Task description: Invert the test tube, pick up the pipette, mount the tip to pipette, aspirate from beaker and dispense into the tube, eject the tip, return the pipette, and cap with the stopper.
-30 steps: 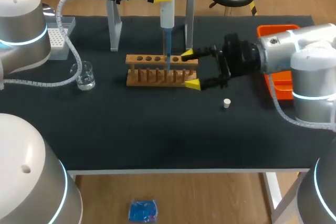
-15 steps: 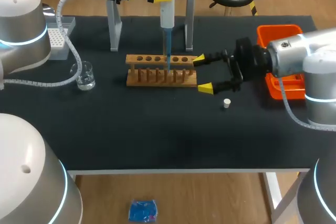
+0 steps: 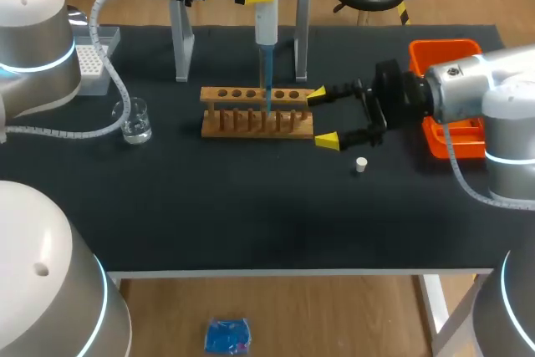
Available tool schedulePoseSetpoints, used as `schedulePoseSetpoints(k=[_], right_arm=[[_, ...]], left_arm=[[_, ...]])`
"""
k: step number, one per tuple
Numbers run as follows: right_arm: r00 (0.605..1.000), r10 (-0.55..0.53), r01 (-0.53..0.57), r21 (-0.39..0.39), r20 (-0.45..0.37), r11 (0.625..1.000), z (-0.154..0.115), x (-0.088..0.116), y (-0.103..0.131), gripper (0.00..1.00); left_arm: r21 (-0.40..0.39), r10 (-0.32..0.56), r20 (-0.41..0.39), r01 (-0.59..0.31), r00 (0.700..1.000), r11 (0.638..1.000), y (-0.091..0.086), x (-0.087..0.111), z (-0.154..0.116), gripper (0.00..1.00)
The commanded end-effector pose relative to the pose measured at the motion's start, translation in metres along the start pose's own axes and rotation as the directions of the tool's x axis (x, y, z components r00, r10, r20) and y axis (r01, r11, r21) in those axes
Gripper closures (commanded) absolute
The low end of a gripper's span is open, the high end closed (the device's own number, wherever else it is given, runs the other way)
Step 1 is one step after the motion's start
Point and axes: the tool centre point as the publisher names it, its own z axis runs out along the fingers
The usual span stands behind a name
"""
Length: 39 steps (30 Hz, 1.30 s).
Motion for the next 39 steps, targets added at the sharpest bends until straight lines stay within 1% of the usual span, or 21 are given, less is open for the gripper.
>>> schedulePoseSetpoints(k=[1,2,4,6,8,10,12,15,18,21,29,39], right_arm=[[1.0,0.001,-0.001,0.003,-0.002,1.0,-0.001,0.0,0.001,0.0],[1.0,0.001,-0.001,0.003,-0.002,1.0,-0.001,0.0,0.001,0.0],[1.0,0.001,-0.001,0.003,-0.002,1.0,-0.001,0.0,0.001,0.0],[1.0,0.001,-0.001,0.003,-0.002,1.0,-0.001,0.0,0.001,0.0],[1.0,0.001,-0.001,0.003,-0.002,1.0,-0.001,0.0,0.001,0.0],[1.0,0.001,-0.001,0.003,-0.002,1.0,-0.001,0.0,0.001,0.0],[1.0,0.001,-0.001,0.003,-0.002,1.0,-0.001,0.0,0.001,0.0],[1.0,0.001,-0.001,0.003,-0.002,1.0,-0.001,0.0,0.001,0.0],[1.0,0.001,-0.001,0.003,-0.002,1.0,-0.001,0.0,0.001,0.0],[1.0,0.001,-0.001,0.003,-0.002,1.0,-0.001,0.0,0.001,0.0],[1.0,0.001,-0.001,0.003,-0.002,1.0,-0.001,0.0,0.001,0.0],[1.0,0.001,-0.001,0.003,-0.002,1.0,-0.001,0.0,0.001,0.0]], left_arm=[[-0.026,0.032,-0.004,-0.032,0.999,0.999,0.004,-0.002,-0.012,1.0],[-0.021,0.022,0.012,-0.022,1.0,1.0,0.007,-0.005,-0.02,1.0],[-0.049,0.047,0.016,-0.046,0.999,0.998,0.009,-0.007,-0.034,1.0],[-0.046,0.065,0.028,-0.063,0.998,0.997,0.012,-0.009,-0.051,1.0],[-0.065,0.068,0.048,-0.065,0.997,0.996,0.016,-0.011,-0.071,1.0],[-0.069,0.089,0.061,-0.085,0.994,0.994,0.019,-0.012,-0.091,1.0],[-0.076,0.088,0.081,-0.082,0.993,0.994,0.024,-0.015,-0.112,1.0],[-0.073,0.102,0.084,-0.096,0.991,0.993,0.032,-0.02,-0.14,1.0],[-0.066,0.114,0.086,-0.109,0.99,0.992,0.041,-0.024,-0.162,1.0],[-0.053,0.119,0.091,-0.114,0.989,0.992,0.056,-0.03,-0.187,1.0],[-0.034,0.094,0.086,-0.091,0.992,0.995,0.094,-0.049,-0.229,1.0],[-0.028,0.095,0.078,-0.093,0.992,0.995,0.115,-0.073,-0.258,1.0]])
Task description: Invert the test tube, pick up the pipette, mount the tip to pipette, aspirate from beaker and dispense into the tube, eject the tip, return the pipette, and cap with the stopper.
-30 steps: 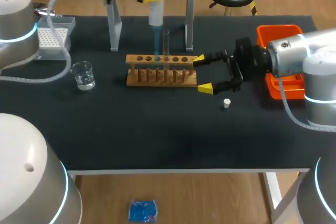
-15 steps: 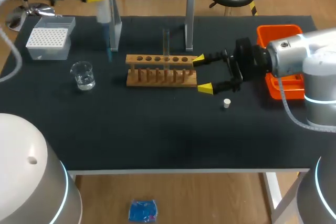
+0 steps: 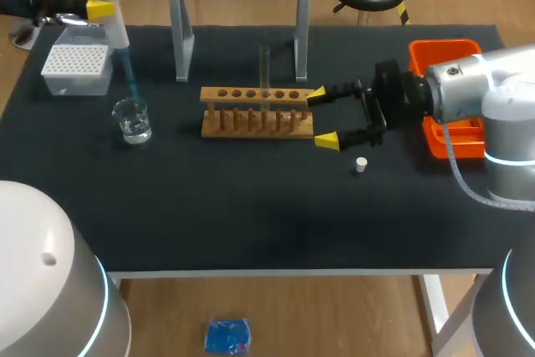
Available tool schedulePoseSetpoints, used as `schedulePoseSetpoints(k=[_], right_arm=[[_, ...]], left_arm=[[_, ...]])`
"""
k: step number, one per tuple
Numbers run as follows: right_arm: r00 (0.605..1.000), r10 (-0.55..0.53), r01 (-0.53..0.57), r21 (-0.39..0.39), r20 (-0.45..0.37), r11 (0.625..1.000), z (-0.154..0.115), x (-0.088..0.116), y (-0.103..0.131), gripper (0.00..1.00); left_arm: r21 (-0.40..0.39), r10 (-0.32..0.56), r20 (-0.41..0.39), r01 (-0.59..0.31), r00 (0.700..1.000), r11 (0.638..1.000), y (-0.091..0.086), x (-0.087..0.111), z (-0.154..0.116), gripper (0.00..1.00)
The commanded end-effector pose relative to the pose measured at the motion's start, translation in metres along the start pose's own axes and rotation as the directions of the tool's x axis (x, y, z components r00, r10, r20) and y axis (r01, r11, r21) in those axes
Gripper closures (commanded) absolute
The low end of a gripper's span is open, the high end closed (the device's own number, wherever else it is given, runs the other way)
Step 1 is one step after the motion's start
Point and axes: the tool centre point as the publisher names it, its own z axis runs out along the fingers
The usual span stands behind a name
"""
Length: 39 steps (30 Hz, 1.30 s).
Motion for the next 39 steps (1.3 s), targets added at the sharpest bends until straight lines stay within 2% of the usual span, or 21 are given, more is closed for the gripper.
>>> schedulePoseSetpoints(k=[1,8,14,39], right_arm=[[1.0,0.0,0.0,0.001,-0.001,1.0,-0.002,0.001,0.001,0.0],[1.0,0.0,0.0,0.001,-0.001,1.0,-0.002,0.001,0.001,0.0],[1.0,0.0,0.0,0.001,-0.001,1.0,-0.002,0.001,0.001,0.0],[1.0,0.0,0.0,0.001,-0.001,1.0,-0.002,0.001,0.001,0.0]], left_arm=[[0.009,0.006,-0.041,-0.006,0.999,1.0,0.009,-0.013,-0.009,1.0],[-0.002,0.001,-0.044,-0.001,0.999,1.0,0.02,-0.027,-0.013,1.0],[0.001,-0.013,-0.034,0.013,0.999,1.0,0.028,-0.031,-0.015,1.0],[-0.001,-0.01,-0.018,0.01,1.0,1.0,0.03,-0.031,-0.018,1.0]])
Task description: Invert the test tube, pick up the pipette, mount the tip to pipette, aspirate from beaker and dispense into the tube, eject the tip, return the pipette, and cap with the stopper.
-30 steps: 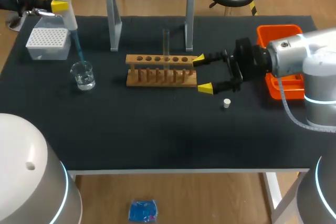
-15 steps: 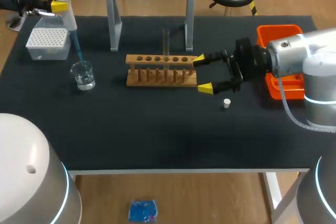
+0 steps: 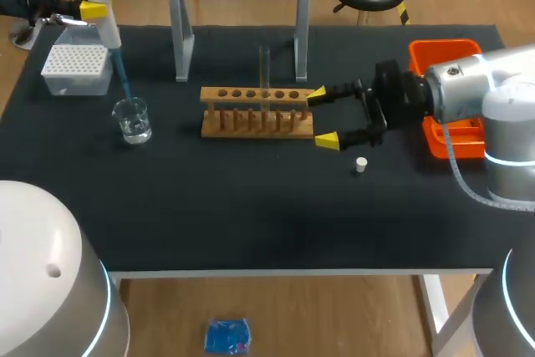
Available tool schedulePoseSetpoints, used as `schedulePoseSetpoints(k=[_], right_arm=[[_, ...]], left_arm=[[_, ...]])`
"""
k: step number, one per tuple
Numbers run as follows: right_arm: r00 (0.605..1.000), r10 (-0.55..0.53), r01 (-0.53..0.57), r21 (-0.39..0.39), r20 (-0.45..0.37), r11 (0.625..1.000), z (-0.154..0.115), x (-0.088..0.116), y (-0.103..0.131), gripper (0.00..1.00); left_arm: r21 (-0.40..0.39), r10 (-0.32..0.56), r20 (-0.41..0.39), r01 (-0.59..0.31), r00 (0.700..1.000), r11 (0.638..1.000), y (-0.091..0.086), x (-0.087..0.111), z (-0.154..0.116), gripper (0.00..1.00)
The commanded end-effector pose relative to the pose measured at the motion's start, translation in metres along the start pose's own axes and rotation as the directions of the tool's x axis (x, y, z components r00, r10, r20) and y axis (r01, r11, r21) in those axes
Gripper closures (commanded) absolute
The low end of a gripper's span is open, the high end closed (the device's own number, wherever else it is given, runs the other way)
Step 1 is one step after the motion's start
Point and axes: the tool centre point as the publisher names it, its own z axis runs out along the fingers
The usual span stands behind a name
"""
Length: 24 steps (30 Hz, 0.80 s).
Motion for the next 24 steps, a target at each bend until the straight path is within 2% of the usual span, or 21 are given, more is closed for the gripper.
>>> schedulePoseSetpoints(k=[1,13,14,20,24], right_arm=[[1.0,0.0,0.0,0.001,-0.001,1.0,-0.001,0.001,0.001,0.0],[1.0,0.0,0.0,0.001,-0.001,1.0,-0.001,0.001,0.001,0.0],[0.999,0.006,-0.007,0.028,0.037,1.0,0.004,0.0,0.0,0.0],[0.993,0.052,-0.06,0.073,0.109,0.996,0.035,0.0,-0.003,0.0],[0.985,0.053,-0.077,0.144,0.164,0.987,0.058,-0.003,-0.007,0.0]], left_arm=[[0.0,0.002,0.001,-0.002,1.0,1.0,0.0,0.0,0.0,1.0],[0.0,0.002,0.001,-0.002,1.0,1.0,0.0,0.0,0.0,1.0],[0.0,0.002,0.001,-0.002,1.0,1.0,0.0,0.0,0.0,1.0],[0.0,0.002,0.001,-0.002,1.0,1.0,0.0,0.0,0.0,1.0],[0.0,0.002,0.001,-0.002,1.0,1.0,0.0,0.0,0.0,1.0]])
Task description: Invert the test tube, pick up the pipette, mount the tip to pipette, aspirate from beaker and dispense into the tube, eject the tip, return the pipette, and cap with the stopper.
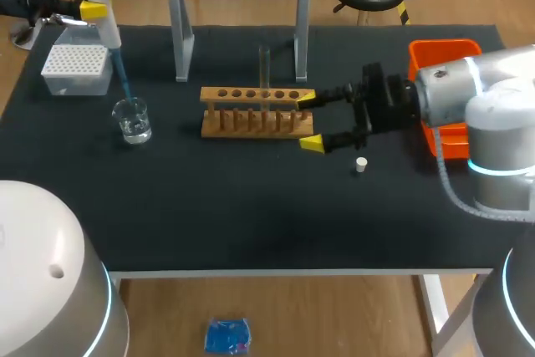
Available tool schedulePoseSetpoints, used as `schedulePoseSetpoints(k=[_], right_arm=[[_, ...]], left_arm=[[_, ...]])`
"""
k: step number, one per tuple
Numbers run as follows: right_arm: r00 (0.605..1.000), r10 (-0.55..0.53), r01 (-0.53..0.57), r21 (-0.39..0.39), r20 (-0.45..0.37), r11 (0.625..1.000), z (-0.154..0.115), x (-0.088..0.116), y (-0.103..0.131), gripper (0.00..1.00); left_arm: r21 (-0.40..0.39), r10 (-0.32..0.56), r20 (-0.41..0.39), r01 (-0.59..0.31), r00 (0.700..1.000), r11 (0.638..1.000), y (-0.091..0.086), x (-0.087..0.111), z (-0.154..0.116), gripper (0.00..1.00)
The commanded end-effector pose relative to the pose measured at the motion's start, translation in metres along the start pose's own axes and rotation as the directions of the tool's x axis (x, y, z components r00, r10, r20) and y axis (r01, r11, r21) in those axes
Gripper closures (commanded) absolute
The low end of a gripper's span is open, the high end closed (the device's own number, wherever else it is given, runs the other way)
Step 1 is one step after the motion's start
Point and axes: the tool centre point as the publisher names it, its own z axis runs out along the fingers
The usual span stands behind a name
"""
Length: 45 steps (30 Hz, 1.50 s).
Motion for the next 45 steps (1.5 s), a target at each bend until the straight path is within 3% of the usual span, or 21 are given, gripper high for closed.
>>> schedulePoseSetpoints(k=[1,10,18,34,45], right_arm=[[0.996,0.006,-0.012,0.072,0.083,0.997,0.037,0.004,0.004,0.0],[0.985,0.007,-0.034,0.157,0.173,0.987,0.093,-0.001,0.007,0.0],[0.98,0.018,-0.052,0.171,0.197,0.984,0.133,-0.01,0.006,0.0],[0.97,-0.006,-0.044,0.197,0.245,0.979,0.184,-0.03,0.002,0.0],[0.968,-0.014,-0.041,0.211,0.25,0.977,0.199,-0.046,-0.007,0.0]], left_arm=[[0.0,0.002,0.001,-0.002,1.0,1.0,0.0,0.0,0.0,1.0],[0.0,0.002,0.001,-0.002,1.0,1.0,0.0,0.0,0.0,1.0],[0.0,0.002,0.001,-0.002,1.0,1.0,0.0,0.0,0.0,1.0],[0.0,0.002,0.001,-0.002,1.0,1.0,0.0,0.0,0.0,1.0],[0.0,0.002,0.001,-0.002,1.0,1.0,0.0,0.0,0.0,1.0]])
